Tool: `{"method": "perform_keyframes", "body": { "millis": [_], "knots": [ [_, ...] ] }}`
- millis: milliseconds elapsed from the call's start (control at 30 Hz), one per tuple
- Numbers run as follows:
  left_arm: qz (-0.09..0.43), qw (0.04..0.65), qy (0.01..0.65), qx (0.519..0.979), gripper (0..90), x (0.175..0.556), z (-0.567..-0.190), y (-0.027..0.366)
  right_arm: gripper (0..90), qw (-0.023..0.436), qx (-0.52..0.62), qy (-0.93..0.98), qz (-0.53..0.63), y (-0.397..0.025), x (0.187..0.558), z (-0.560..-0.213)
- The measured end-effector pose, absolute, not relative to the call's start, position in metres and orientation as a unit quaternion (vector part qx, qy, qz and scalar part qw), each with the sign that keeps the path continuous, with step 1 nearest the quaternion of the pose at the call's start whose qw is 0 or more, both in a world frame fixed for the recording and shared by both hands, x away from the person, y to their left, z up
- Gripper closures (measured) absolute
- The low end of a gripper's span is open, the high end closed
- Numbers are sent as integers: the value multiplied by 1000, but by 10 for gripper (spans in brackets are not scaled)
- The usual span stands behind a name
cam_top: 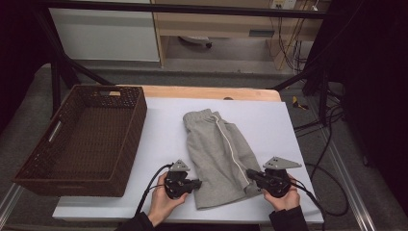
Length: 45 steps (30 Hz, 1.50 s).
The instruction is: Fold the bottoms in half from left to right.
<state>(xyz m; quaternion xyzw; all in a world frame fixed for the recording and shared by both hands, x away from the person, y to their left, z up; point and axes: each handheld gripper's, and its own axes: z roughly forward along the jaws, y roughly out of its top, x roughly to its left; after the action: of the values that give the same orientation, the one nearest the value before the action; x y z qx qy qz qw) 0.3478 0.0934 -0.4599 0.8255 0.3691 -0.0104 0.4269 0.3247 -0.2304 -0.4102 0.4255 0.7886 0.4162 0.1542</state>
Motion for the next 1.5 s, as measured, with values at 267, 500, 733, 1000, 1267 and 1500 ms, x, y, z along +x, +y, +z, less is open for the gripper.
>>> {"method": "perform_keyframes", "body": {
  "millis": [267, 500, 733, 1000, 1267, 1500],
  "knots": [
    [-26, 419, 371, 828, 887, 350, -456, 94, 900, 165, 453, 777, 404, -253, 330, -414],
    [-45, 431, 369, 822, 887, 349, -448, 97, 900, 170, 463, 779, 387, -266, 329, -413],
    [-52, 429, 371, 822, 870, 350, -454, 95, 900, 158, 475, 791, 351, -273, 331, -427],
    [-34, 435, 378, 816, 614, 352, -455, 94, 656, 182, 475, 783, 358, -270, 335, -434],
    [-66, 432, 386, 812, 756, 353, -460, 90, 411, 169, 474, 783, 366, -261, 347, -442],
    [-68, 417, 387, 820, 875, 353, -458, 91, 717, 150, 468, 795, 356, -259, 352, -450]
  ]
}}
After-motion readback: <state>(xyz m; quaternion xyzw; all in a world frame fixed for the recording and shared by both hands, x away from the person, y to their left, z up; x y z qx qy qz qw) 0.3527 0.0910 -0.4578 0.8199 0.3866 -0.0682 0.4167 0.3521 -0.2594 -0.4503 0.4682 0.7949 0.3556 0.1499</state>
